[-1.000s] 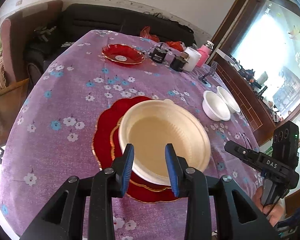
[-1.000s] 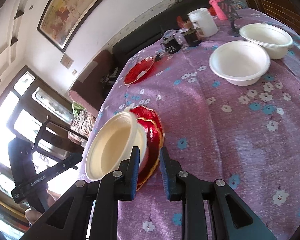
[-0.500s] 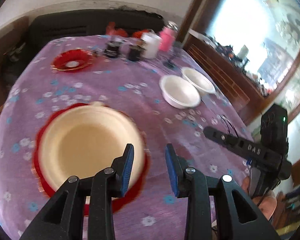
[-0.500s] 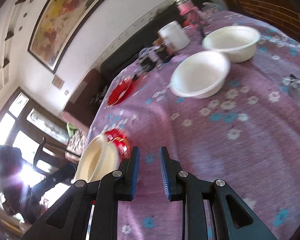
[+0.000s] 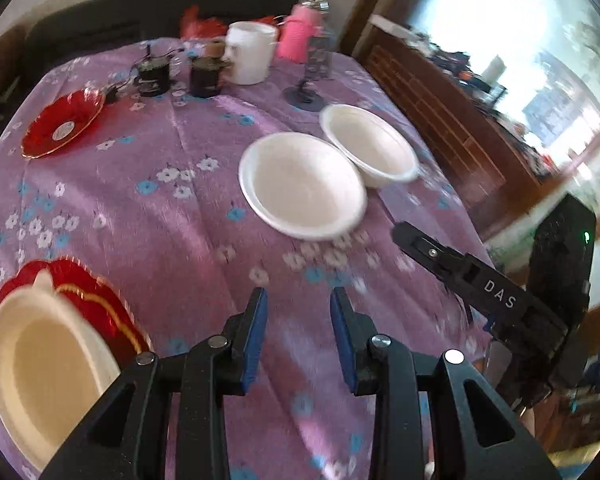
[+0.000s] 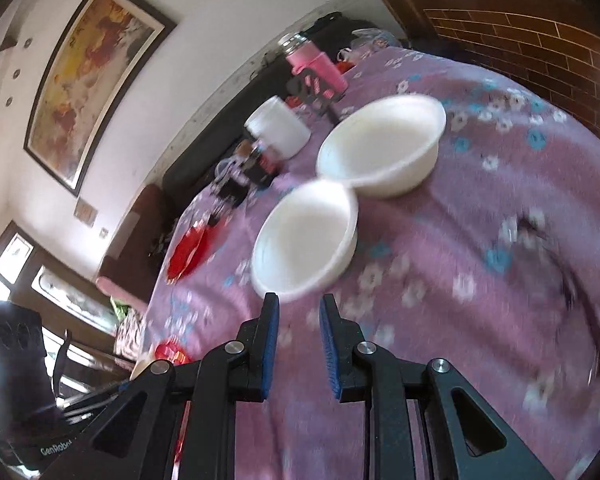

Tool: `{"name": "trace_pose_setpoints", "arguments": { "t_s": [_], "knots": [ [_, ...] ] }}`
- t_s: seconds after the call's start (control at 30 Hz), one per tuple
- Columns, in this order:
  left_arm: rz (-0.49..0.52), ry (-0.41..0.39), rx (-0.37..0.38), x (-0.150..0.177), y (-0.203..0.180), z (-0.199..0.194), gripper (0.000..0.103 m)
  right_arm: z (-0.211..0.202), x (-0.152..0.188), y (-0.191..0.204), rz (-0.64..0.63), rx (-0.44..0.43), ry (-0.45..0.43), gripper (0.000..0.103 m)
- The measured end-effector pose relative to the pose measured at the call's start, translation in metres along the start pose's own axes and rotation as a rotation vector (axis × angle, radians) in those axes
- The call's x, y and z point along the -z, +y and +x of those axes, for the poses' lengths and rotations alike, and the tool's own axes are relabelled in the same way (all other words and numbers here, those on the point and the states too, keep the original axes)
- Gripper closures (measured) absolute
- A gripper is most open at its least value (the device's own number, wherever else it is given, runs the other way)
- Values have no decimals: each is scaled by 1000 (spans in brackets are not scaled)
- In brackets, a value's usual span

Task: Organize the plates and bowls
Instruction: 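Move the left gripper to the next white bowl and grasp its rim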

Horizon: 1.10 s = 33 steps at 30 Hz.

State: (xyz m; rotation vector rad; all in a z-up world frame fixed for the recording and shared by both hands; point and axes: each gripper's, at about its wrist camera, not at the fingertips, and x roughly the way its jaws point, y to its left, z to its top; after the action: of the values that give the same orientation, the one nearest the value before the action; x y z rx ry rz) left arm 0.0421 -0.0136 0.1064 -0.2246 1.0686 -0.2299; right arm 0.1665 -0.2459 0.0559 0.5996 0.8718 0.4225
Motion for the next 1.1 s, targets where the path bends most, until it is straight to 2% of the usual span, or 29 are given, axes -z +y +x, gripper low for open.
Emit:
{"name": "trace_pose_setpoints", "arguments": {
  "t_s": [0.07, 0.17, 0.27, 0.4, 0.47, 0.57, 0.63, 0.67, 0.7, 0.73, 1.0, 1.1],
  "knots": [
    [-36, 20, -21, -21, 3, 12, 72, 15, -15, -9, 28, -1, 15, 81],
    [-71, -1, -94, -48, 10, 25, 72, 32, -28, -21, 55, 15, 20, 81],
    [-91, 24, -119, -68, 18, 45, 72, 40, -32, -28, 72, 5, 26, 81],
    [-125, 88, -95, -84, 30, 76, 73, 45, -33, -32, 78, -8, 28, 81],
    [-130, 127, -60, -89, 32, 91, 73, 49, -33, -34, 77, -9, 33, 81],
    [-108, 145, -69, -95, 31, 103, 74, 54, -32, -35, 75, -13, 49, 81],
    [-105, 147, -93, -95, 31, 109, 80, 58, -31, -36, 73, -13, 51, 81],
    [-99, 144, -106, -96, 30, 109, 88, 59, -30, -36, 60, -11, 52, 82],
    [-88, 139, -120, -95, 29, 109, 93, 58, -29, -34, 45, -2, 51, 89],
    [-80, 139, -123, -94, 27, 108, 93, 58, -29, -31, 40, 0, 49, 91],
    [-28, 56, -115, -73, 14, 61, 93, 21, -14, -10, -11, -16, 4, 91],
    [-3, 22, -82, -55, 11, 35, 93, 2, -2, -5, -23, -38, -8, 91]
  ]
}}
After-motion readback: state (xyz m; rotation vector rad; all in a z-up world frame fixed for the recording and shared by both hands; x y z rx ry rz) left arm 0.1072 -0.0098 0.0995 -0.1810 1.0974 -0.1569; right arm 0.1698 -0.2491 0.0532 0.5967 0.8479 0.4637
